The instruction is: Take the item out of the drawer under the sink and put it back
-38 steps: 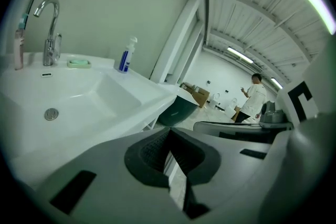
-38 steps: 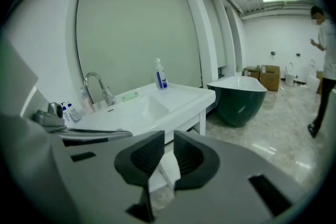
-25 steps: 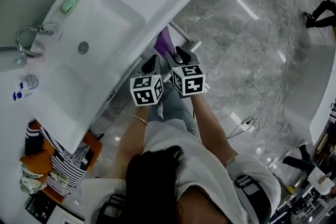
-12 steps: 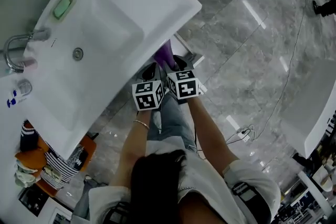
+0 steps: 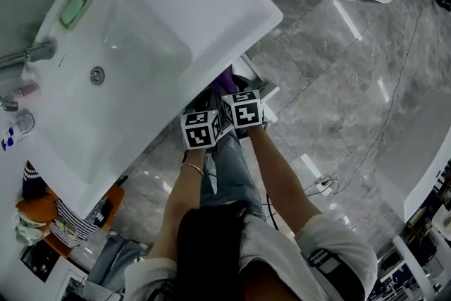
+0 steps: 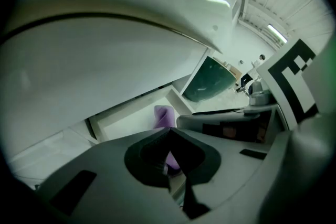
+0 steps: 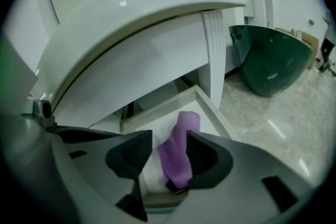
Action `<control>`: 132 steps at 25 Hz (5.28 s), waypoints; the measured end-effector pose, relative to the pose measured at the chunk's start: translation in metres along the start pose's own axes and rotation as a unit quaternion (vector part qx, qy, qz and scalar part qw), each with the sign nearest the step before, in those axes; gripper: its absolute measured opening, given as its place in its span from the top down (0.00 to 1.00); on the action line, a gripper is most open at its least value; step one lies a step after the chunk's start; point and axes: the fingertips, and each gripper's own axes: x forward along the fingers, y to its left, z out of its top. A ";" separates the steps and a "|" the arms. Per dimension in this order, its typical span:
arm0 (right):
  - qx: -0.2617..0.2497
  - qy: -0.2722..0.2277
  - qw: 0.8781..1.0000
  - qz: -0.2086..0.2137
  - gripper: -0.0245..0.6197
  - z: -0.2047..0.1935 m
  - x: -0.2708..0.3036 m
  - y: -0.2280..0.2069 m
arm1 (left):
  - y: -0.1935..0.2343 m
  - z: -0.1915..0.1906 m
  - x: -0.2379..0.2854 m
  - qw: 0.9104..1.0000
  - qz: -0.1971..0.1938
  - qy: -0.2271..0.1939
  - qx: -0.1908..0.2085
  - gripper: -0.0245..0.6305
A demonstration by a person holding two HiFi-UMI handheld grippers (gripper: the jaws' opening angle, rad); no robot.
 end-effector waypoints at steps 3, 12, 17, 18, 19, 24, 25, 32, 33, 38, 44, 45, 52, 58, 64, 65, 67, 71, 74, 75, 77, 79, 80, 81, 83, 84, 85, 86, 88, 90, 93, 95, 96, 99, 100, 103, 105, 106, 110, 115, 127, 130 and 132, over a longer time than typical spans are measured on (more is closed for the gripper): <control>0.009 0.011 1.000 0.004 0.65 -0.007 0.016 -0.003 | 0.009 -0.013 0.009 1.000 0.011 0.014 -0.008 0.96; 0.006 0.041 0.999 0.004 0.62 -0.015 0.051 -0.014 | 0.029 -0.026 0.039 0.999 0.023 0.035 -0.033 0.96; 0.001 0.061 0.998 0.004 0.61 -0.023 0.065 -0.019 | 0.030 -0.026 0.047 0.998 0.030 0.042 -0.030 0.96; -0.002 0.066 0.998 0.002 0.61 -0.025 0.069 -0.021 | 0.030 -0.026 0.048 0.998 0.030 0.043 -0.031 0.96; -0.004 0.070 0.998 0.001 0.61 -0.027 0.072 -0.022 | 0.030 -0.027 0.048 0.998 0.031 0.044 -0.033 0.96; -0.005 0.095 0.995 0.004 0.60 -0.036 0.084 -0.022 | 0.041 -0.044 0.052 0.996 0.046 0.059 -0.056 0.96; -0.009 0.099 0.995 0.002 0.60 -0.037 0.086 -0.022 | 0.042 -0.045 0.052 0.995 0.046 0.060 -0.057 0.96; -0.010 0.086 0.996 -0.031 0.76 -0.030 0.092 -0.037 | 0.036 -0.035 0.050 0.997 0.035 0.048 -0.053 0.96; 0.000 0.086 0.996 -0.038 0.78 -0.030 0.089 -0.040 | 0.035 -0.033 0.048 0.997 0.033 0.045 -0.052 0.96; 0.023 0.081 0.996 -0.035 0.81 -0.030 0.078 -0.035 | 0.031 -0.040 0.045 0.997 0.020 0.059 -0.042 0.96; 0.018 0.053 0.998 -0.038 0.82 -0.024 0.066 -0.029 | 0.031 -0.043 0.032 0.998 0.018 0.058 -0.022 0.96; 0.013 0.046 0.998 -0.040 0.82 -0.023 0.062 -0.028 | 0.031 -0.042 0.029 0.998 0.017 0.057 -0.019 0.96; 0.018 0.006 0.999 -0.051 0.82 -0.015 0.022 -0.019 | 0.020 -0.045 0.005 0.999 -0.002 0.046 -0.023 0.96; 0.018 -0.038 0.997 -0.059 0.82 -0.001 -0.018 0.001 | 0.009 -0.036 -0.022 0.999 -0.021 0.026 -0.011 0.96; 0.012 -0.082 0.994 -0.068 0.82 0.007 -0.062 0.027 | 0.005 -0.025 -0.060 0.999 -0.039 -0.001 0.000 0.96; 0.011 -0.086 0.994 -0.070 0.82 0.007 -0.070 0.032 | 0.005 -0.024 -0.068 0.999 -0.042 -0.005 0.003 0.96; 0.009 -0.098 0.992 -0.075 0.82 0.007 -0.087 0.042 | 0.004 -0.022 -0.084 0.999 -0.049 -0.012 0.005 0.96; -0.001 -0.133 0.988 -0.082 0.82 0.016 -0.124 0.067 | -0.001 -0.012 -0.117 0.997 -0.067 -0.036 0.017 0.96; -0.009 -0.163 0.983 -0.084 0.82 0.019 -0.153 0.090 | -0.007 -0.005 -0.145 0.995 -0.079 -0.058 0.029 0.96; -0.010 -0.172 0.981 -0.085 0.82 0.019 -0.162 0.097 | -0.009 -0.004 -0.153 0.994 -0.084 -0.065 0.031 0.96; -0.012 -0.188 0.978 -0.085 0.82 0.020 -0.179 0.113 | -0.014 0.001 -0.171 0.992 -0.093 -0.080 0.037 0.96; -0.013 -0.205 0.975 -0.085 0.82 0.020 -0.194 0.128 | -0.017 0.005 -0.188 0.989 -0.100 -0.095 0.049 0.96; -0.015 -0.214 0.973 -0.085 0.82 0.021 -0.202 0.135 | -0.018 0.007 -0.196 0.988 -0.101 -0.102 0.055 0.96; -0.018 -0.224 0.971 -0.085 0.82 0.022 -0.209 0.142 | -0.019 0.010 -0.205 0.987 -0.103 -0.110 0.058 0.96; -0.029 -0.247 0.965 -0.085 0.82 0.026 -0.225 0.157 | -0.020 0.014 -0.225 0.984 -0.109 -0.127 0.065 0.96; -0.035 -0.259 0.962 -0.085 0.82 0.029 -0.234 0.165 | -0.021 0.015 -0.235 0.982 -0.112 -0.137 0.069 0.96; -0.042 -0.271 0.958 -0.085 0.82 0.030 -0.243 0.173 | -0.021 0.016 -0.246 0.980 -0.114 -0.146 0.073 0.96; -0.048 -0.281 0.955 -0.085 0.82 0.032 -0.251 0.182 | -0.022 0.017 -0.257 0.978 -0.116 -0.156 0.076 0.96; -0.061 -0.298 0.949 -0.085 0.82 0.033 -0.263 0.196 | -0.023 0.019 -0.276 0.974 -0.119 -0.175 0.084 0.96; -0.069 -0.312 0.944 -0.085 0.82 0.034 -0.271 0.206 | -0.022 0.022 -0.289 0.970 -0.119 -0.190 0.093 0.96; -0.073 -0.330 0.937 -0.085 0.82 0.030 -0.282 0.223 | -0.018 0.022 -0.305 0.967 -0.119 -0.204 0.099 0.96; -0.079 -0.339 0.933 -0.086 0.82 0.024 -0.290 0.235 | -0.015 0.020 -0.317 0.964 -0.121 -0.213 0.102 0.96; -0.082 -0.344 0.931 -0.088 0.82 0.022 -0.294 0.240 | -0.013 0.020 -0.323 0.963 -0.122 -0.217 0.104 0.96; -0.087 -0.354 0.926 -0.097 0.82 0.012 -0.304 0.249 | -0.012 0.015 -0.336 0.959 -0.125 -0.229 0.110 0.96; -0.087 -0.356 0.925 -0.100 0.82 0.009 -0.306 0.251 | -0.012 0.012 -0.339 0.958 -0.126 -0.230 0.112 0.96; -0.087 -0.358 0.923 -0.106 0.82 -0.001 -0.311 0.256 | -0.013 0.002 -0.347 0.956 -0.131 -0.235 0.114 0.96; -0.085 -0.359 0.923 -0.112 0.82 -0.007 -0.313 0.258 | -0.015 -0.002 -0.352 0.955 -0.134 -0.239 0.114 0.96; -0.085 -0.359 0.922 -0.115 0.82 -0.009 -0.315 0.258 | -0.016 -0.003 -0.354 0.954 -0.135 -0.242 0.114 0.96; -0.084 -0.357 0.923 -0.119 0.82 -0.019 -0.316 0.263 | -0.016 -0.007 -0.360 0.952 -0.136 -0.248 0.113 0.96; -0.090 -0.355 0.922 -0.125 0.82 -0.024 -0.317 0.264 | -0.017 -0.012 -0.363 0.952 -0.136 -0.249 0.118 0.96; -0.097 -0.351 0.922 -0.132 0.82 -0.021 -0.310 0.266 | -0.011 -0.003 -0.363 0.949 -0.138 -0.256 0.125 0.96; -0.098 -0.352 0.921 -0.133 0.82 -0.018 -0.310 0.266 | -0.012 0.000 -0.362 0.948 -0.137 -0.258 0.126 0.96; -0.098 -0.352 0.921 -0.134 0.82 -0.017 -0.309 0.265 | -0.012 0.002 -0.361 0.948 -0.137 -0.259 0.126 0.96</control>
